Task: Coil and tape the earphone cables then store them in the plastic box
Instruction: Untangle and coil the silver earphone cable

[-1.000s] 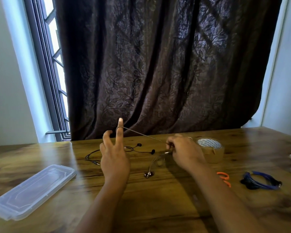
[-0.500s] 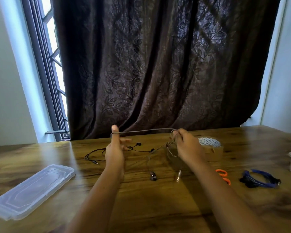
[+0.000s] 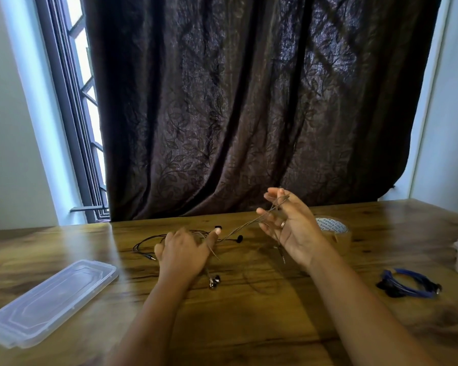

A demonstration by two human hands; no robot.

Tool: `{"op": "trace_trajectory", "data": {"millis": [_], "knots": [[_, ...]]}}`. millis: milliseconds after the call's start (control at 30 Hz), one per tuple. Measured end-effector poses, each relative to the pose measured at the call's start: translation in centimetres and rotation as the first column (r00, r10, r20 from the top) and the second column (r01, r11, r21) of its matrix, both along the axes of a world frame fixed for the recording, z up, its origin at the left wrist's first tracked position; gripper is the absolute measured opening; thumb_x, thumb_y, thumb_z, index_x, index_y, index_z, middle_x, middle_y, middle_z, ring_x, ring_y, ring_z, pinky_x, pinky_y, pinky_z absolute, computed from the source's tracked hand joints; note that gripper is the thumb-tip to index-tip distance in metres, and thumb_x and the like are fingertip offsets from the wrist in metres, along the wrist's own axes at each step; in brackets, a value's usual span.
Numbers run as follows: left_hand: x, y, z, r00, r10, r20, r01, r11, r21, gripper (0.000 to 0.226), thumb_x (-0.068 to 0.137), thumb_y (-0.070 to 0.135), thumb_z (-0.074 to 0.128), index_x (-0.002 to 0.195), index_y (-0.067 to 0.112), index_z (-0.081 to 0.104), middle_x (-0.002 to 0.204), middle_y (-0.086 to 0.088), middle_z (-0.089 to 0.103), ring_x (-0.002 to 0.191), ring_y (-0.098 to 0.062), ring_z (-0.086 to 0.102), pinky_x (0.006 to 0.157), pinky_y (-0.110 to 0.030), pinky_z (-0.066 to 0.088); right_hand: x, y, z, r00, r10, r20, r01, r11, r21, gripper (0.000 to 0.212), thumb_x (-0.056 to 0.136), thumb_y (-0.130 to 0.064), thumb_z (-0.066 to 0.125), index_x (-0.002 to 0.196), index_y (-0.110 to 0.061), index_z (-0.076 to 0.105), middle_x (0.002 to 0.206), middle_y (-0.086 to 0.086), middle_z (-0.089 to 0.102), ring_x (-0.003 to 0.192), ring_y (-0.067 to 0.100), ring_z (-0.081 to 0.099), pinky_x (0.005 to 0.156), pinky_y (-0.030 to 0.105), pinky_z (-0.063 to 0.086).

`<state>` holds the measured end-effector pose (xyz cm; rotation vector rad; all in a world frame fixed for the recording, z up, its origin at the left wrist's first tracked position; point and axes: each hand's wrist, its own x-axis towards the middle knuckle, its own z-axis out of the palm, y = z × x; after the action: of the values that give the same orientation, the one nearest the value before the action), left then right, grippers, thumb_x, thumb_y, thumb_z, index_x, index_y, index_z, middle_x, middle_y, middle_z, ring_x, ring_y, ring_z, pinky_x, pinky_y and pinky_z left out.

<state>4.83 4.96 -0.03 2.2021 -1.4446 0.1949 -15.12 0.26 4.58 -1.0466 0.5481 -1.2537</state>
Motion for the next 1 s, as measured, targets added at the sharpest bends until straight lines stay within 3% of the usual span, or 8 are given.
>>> {"op": "trace_trajectory", "data": {"millis": [167, 267, 400, 500, 600, 667, 833, 1000], "knots": [[-0.5, 0.4, 0.7, 0.895, -0.089, -0.438, 0.032, 0.99, -0.134, 0.082, 0.062, 0.088, 0.017, 0.101, 0.027, 0.056, 0.118, 0.002, 0.053, 0.112, -0.022, 0.047, 0.106, -0.052, 0.023, 0.0, -0.2, -0.4, 0.996, 0.043, -0.08, -0.044, 0.999, -0.009, 0.031, 0.091, -0.016, 0.06, 0.12, -0.025, 0.059, 0.112, -0.01, 0.066, 0.097, 0.017, 0.067, 0.081, 0.04, 0.055], [-1.2, -0.1, 2.6, 0.501, -0.263, -0.825, -0.002, 0.952, -0.305, 0.085, 0.083, 0.075, 0.011, 0.121, 0.015, 0.058, 0.132, -0.009, 0.048, 0.124, -0.032, 0.042, 0.108, -0.05, 0.026, 0.1, -0.4, -0.9, 0.966, 0.048, -0.252, -0.049, 0.999, 0.001, 0.03, 0.09, -0.022, 0.062, 0.119, -0.026, 0.057, 0.108, -0.005, 0.067, 0.086, 0.015, 0.067, 0.072, 0.033, 0.055], [-1.5, 0.4, 3.5, 0.205, -0.526, -0.826, 0.029, 0.846, -0.532, 0.09, 0.082, 0.073, 0.005, 0.105, 0.012, 0.067, 0.115, -0.011, 0.057, 0.095, -0.022, 0.049, 0.085, -0.035, 0.038, 0.6, -0.3, -1.6, 0.835, -0.005, -0.55, -0.059, 0.993, -0.098, 0.017, 0.098, -0.018, 0.05, 0.105, -0.021, 0.065, 0.096, 0.001, 0.066, 0.07, 0.01, 0.062, 0.06, 0.023, 0.048], [-1.6, 1.0, 3.2, 0.083, -0.643, -0.761, 0.01, 0.764, -0.645, 0.092, 0.07, 0.08, 0.013, 0.104, 0.013, 0.067, 0.107, -0.007, 0.057, 0.087, -0.017, 0.046, 0.081, -0.029, 0.037, 0.6, -0.1, -1.8, 0.626, -0.111, -0.772, -0.136, 0.959, -0.248, 0.021, 0.096, -0.009, 0.048, 0.092, -0.019, 0.066, 0.091, -0.003, 0.061, 0.077, 0.014, 0.059, 0.068, 0.028, 0.049], [-1.7, 1.2, 3.6, 0.016, -0.697, -0.717, 0.015, 0.717, -0.697, 0.093, 0.067, 0.081, 0.013, 0.103, 0.015, 0.067, 0.106, -0.006, 0.056, 0.086, -0.015, 0.046, 0.081, -0.026, 0.035, 0.3, -0.1, -2.0, 0.132, -0.352, -0.927, -0.266, 0.888, -0.375, 0.025, 0.088, -0.005, 0.055, 0.091, -0.027, 0.068, 0.12, -0.005, 0.047, 0.117, 0.02, 0.046, 0.099, 0.039, 0.043], [-1.7, 1.3, 3.5, 0.006, -0.711, -0.703, 0.029, 0.703, -0.711, 0.094, 0.065, 0.081, 0.014, 0.105, 0.014, 0.066, 0.108, -0.007, 0.055, 0.09, -0.015, 0.047, 0.085, -0.027, 0.035, 0.3, 0.1, -1.9, -0.012, -0.469, -0.883, -0.297, 0.845, -0.444, 0.037, 0.087, -0.002, 0.052, 0.1, -0.034, 0.068, 0.131, -0.01, 0.04, 0.126, 0.019, 0.034, 0.104, 0.044, 0.037], [-2.4, 1.3, 3.1, -0.067, -0.717, -0.694, 0.047, 0.693, -0.72, 0.093, 0.064, 0.082, 0.017, 0.105, 0.015, 0.066, 0.106, -0.005, 0.056, 0.087, -0.015, 0.046, 0.078, -0.027, 0.034, 1.4, 0.5, -1.4, 0.355, -0.443, -0.823, -0.287, 0.787, -0.547, 0.058, 0.086, 0.01, 0.041, 0.109, -0.038, 0.064, 0.133, -0.01, 0.044, 0.126, 0.013, 0.039, 0.103, 0.035, 0.038], [-3.1, 1.3, 3.0, -0.228, -0.71, -0.666, 0.039, 0.677, -0.735, 0.097, 0.062, 0.086, 0.022, 0.106, 0.011, 0.066, 0.095, -0.005, 0.062, 0.078, -0.016, 0.051, 0.072, -0.029, 0.035, 3.6, 1.0, -3.1, 0.505, -0.222, -0.834, -0.417, 0.783, -0.461, 0.02, 0.095, -0.019, 0.055, 0.11, -0.027, 0.065, 0.096, -0.015, 0.058, 0.086, 0.001, 0.054, 0.076, 0.024, 0.045]]}}
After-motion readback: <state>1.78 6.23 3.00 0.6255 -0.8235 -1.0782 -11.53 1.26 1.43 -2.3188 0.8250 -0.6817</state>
